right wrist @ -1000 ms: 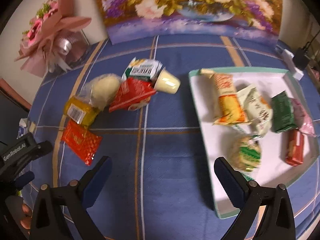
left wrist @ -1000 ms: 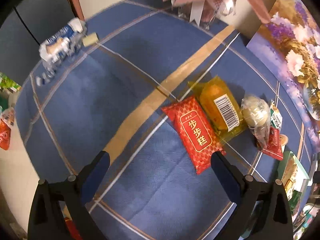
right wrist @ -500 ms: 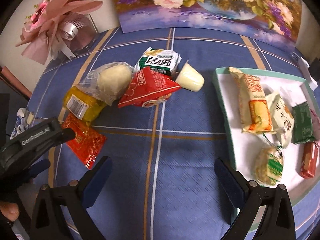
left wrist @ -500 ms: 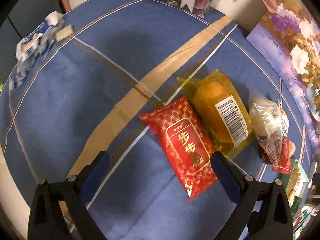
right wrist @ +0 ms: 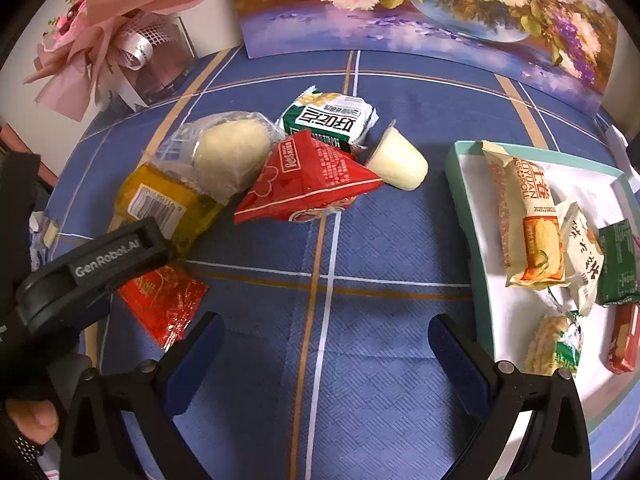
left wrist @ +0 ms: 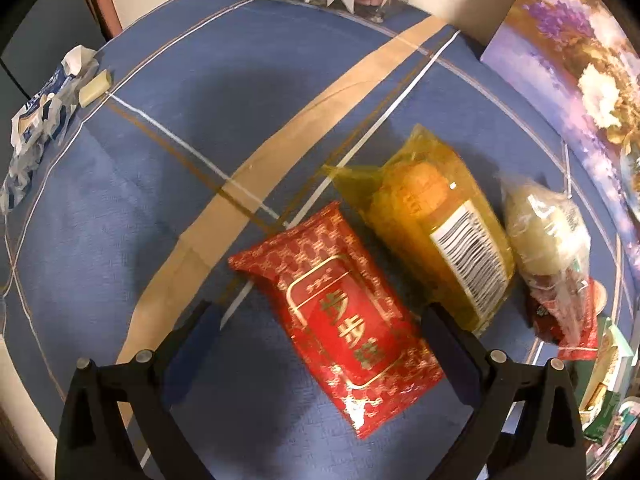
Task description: Organize snacks
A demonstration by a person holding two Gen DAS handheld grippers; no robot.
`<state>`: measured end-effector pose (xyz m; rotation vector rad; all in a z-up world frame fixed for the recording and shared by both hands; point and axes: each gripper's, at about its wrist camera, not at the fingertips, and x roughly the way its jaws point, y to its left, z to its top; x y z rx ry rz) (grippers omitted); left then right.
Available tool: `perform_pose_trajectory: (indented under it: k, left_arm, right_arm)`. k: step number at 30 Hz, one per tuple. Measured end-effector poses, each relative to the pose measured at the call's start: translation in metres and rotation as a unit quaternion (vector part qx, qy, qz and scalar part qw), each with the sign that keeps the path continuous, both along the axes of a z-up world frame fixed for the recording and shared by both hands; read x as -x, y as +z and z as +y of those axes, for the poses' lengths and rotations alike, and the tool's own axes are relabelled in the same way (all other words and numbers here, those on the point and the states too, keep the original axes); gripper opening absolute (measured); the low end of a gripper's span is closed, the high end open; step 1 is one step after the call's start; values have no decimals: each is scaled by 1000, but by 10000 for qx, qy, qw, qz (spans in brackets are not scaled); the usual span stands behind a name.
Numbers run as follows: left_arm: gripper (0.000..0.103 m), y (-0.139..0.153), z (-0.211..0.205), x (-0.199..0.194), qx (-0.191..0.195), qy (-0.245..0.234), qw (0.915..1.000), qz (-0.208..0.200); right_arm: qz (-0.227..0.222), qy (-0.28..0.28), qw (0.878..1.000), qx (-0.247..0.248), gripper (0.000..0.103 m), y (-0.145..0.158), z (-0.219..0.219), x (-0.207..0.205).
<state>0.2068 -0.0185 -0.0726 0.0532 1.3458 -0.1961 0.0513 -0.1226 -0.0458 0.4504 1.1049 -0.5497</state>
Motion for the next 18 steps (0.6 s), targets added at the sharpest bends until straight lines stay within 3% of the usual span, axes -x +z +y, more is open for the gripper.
perform_pose_trajectory:
  k: [10, 18]
  left_arm:
    - [101, -2, 21, -11, -64, 155, 9990, 402]
    - [96, -4, 31, -13, 16, 216, 9988, 448]
  right_arm:
    - [8, -20, 10000, 68, 103, 2, -1, 3]
    - [-56, 47, 9999, 88, 98, 5, 1, 2]
